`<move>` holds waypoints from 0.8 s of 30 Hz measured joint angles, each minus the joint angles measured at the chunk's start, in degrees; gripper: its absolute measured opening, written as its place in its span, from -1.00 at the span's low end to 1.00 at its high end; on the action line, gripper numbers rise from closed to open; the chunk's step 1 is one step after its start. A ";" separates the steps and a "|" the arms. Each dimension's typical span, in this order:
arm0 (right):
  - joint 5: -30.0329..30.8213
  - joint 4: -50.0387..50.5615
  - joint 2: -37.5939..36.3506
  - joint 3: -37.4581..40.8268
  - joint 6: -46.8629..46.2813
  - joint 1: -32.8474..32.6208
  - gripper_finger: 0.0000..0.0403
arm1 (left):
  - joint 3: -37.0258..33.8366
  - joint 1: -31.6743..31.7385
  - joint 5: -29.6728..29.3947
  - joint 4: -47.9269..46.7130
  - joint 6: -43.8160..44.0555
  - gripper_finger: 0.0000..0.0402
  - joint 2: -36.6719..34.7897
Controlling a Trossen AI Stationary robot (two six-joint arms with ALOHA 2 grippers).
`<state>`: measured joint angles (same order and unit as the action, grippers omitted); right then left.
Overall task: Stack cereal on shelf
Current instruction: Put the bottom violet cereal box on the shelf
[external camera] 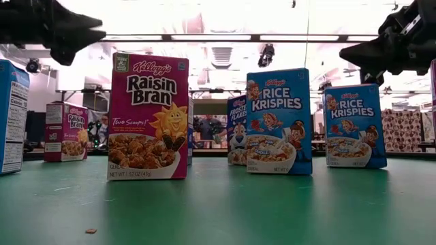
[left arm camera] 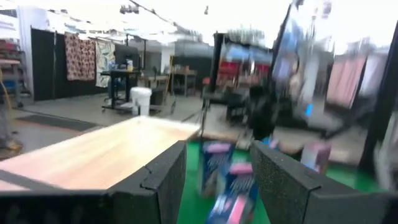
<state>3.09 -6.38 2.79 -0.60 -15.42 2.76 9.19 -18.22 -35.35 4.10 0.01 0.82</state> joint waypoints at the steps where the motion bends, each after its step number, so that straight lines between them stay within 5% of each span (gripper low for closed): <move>1: 0.06 -0.24 -0.02 0.00 0.00 0.00 -0.95 | -0.02 0.00 0.00 1.62 -0.04 -0.19 0.00; 15: 2.10 -22.25 -0.02 0.02 9.03 0.00 -0.95 | 0.00 0.04 -0.09 10.42 -3.74 -0.19 0.00; 24: 2.11 -23.99 0.00 0.02 12.81 0.00 -0.95 | 0.00 0.04 -0.05 10.35 4.98 -0.19 0.00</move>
<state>5.20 -30.37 2.79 -0.58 -2.61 2.76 9.19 -18.17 -35.41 14.45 4.99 0.82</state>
